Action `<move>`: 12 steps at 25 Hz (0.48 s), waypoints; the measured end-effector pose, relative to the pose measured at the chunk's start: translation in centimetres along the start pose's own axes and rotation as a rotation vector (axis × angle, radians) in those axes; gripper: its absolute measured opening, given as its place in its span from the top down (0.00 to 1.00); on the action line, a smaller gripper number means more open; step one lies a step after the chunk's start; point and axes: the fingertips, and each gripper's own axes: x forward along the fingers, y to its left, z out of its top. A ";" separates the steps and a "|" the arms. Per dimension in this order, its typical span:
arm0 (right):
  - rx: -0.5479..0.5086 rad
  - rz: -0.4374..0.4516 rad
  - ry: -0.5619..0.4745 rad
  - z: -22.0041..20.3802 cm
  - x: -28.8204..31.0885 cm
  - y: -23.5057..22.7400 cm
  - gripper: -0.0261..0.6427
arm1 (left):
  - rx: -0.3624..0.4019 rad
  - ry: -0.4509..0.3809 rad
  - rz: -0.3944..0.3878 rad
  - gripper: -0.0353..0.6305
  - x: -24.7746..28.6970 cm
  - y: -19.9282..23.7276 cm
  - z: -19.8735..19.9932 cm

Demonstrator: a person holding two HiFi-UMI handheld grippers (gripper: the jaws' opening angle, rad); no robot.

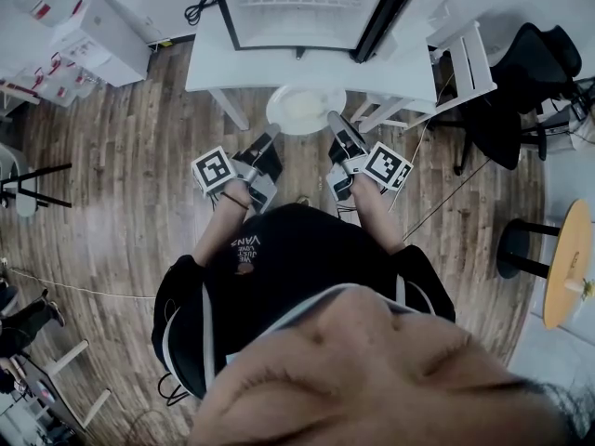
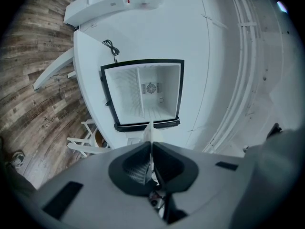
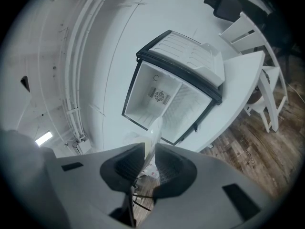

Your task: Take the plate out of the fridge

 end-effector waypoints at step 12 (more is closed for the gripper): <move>-0.014 0.000 -0.036 -2.7 -0.2 2.4 0.85 | -0.002 0.035 -0.013 0.90 -3.1 -0.7 0.7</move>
